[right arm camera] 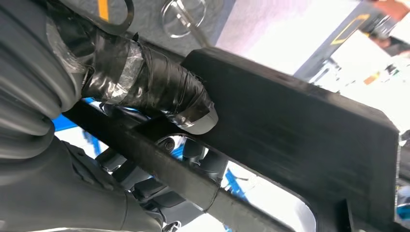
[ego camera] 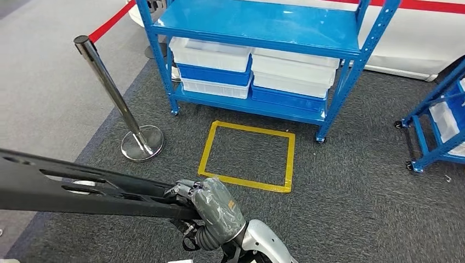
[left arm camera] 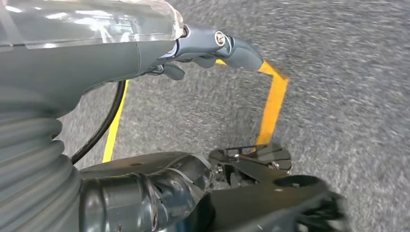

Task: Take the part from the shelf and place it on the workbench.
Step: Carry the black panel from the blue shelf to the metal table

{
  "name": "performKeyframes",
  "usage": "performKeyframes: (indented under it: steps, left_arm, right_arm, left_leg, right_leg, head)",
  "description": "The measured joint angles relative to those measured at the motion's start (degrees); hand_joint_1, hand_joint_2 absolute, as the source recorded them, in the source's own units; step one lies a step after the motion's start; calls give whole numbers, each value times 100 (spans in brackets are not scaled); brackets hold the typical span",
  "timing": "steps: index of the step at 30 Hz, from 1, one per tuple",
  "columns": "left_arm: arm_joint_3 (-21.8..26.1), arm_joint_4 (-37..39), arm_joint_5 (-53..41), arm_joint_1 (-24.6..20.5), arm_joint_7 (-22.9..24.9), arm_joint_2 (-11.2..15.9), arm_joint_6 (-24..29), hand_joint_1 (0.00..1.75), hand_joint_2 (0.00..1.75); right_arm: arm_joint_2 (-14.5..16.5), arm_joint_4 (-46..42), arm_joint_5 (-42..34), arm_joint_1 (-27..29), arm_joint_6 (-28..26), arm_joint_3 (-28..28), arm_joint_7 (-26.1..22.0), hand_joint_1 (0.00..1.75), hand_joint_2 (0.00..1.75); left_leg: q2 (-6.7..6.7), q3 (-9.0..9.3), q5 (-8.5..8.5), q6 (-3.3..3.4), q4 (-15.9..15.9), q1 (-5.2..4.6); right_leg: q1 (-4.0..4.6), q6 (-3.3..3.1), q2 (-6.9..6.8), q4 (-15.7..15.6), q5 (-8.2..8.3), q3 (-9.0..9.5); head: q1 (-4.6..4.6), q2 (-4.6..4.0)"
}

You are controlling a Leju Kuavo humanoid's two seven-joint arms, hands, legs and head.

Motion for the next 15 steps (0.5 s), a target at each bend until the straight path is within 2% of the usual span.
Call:
performKeyframes:
  steps: [1,2,3,5,6,8,9,10,11,13,14,15]
  left_arm:
    - [0,1,1,2,4,1,0,0,175]
    - [0,1,1,4,8,1,0,0,175]
    - [0,1,1,3,13,2,1,0,175]
    - [0,1,1,-7,19,2,6,0,175]
    - [0,1,2,-11,23,2,11,0,175]
    - [0,1,3,-4,39,2,20,0,175]
    - [0,1,4,5,50,1,23,0,175]
    - [0,1,3,9,60,1,27,0,175]
    - [0,1,3,6,68,0,31,0,175]
    - [0,1,0,-7,79,-3,37,0,175]
    - [0,1,-1,-12,85,-5,38,0,175]
    - [0,1,-1,-10,94,-7,40,0,175]
  right_arm:
    - [0,0,0,1,0,-1,0,175,175]
    - [0,-1,0,1,0,-2,0,175,175]
    - [0,-3,0,1,0,-2,0,175,175]
    - [0,-8,0,0,0,-3,-1,175,175]
    - [0,-9,0,0,0,-4,-1,175,175]
    - [1,-13,0,0,0,-6,-2,175,175]
    - [3,-17,0,-1,0,-7,-2,175,175]
    - [5,-23,0,-2,-1,-9,-4,175,175]
    - [8,-30,0,0,-1,-13,-5,175,175]
    - [8,-34,0,20,-1,-26,-7,175,175]
    - [8,-34,0,33,1,-33,-5,175,175]
    - [7,-33,0,44,1,-39,-5,175,175]
  left_leg:
    - [24,48,89,-12,-63,11]
    - [64,209,259,-14,-340,18]
    - [157,433,439,-10,-746,19]
    - [319,767,632,49,-1368,-17]
    - [352,821,645,91,-1494,-38]
    - [260,807,649,183,-1527,-62]
    - [207,818,665,224,-1554,-54]
    - [154,834,683,266,-1585,-43]
    - [101,852,704,307,-1615,-29]
    - [-15,853,723,360,-1631,-30]
    - [-79,848,724,372,-1628,-41]
    - [-151,849,722,378,-1623,-53]
  right_leg:
    - [1,8,-77,1,-6,4]
    - [-2,22,-145,4,-15,13]
    - [-2,42,-205,7,-27,27]
    - [24,99,-301,16,-52,46]
    - [42,131,-341,14,-57,54]
    - [56,199,-423,-13,-53,84]
    - [47,236,-415,-7,-72,103]
    - [34,263,-333,64,-141,88]
    - [22,281,-199,259,-277,11]
    - [14,284,88,982,-655,-340]
    - [17,280,151,1361,-793,-538]
    - [22,272,176,1589,-822,-670]
  head:
    - [-1,0]
    - [-1,0]
    - [-1,0]
    - [1,0]
    - [3,0]
    - [5,0]
    - [6,0]
    - [5,0]
    - [7,0]
    - [6,0]
    - [7,0]
    - [6,0]
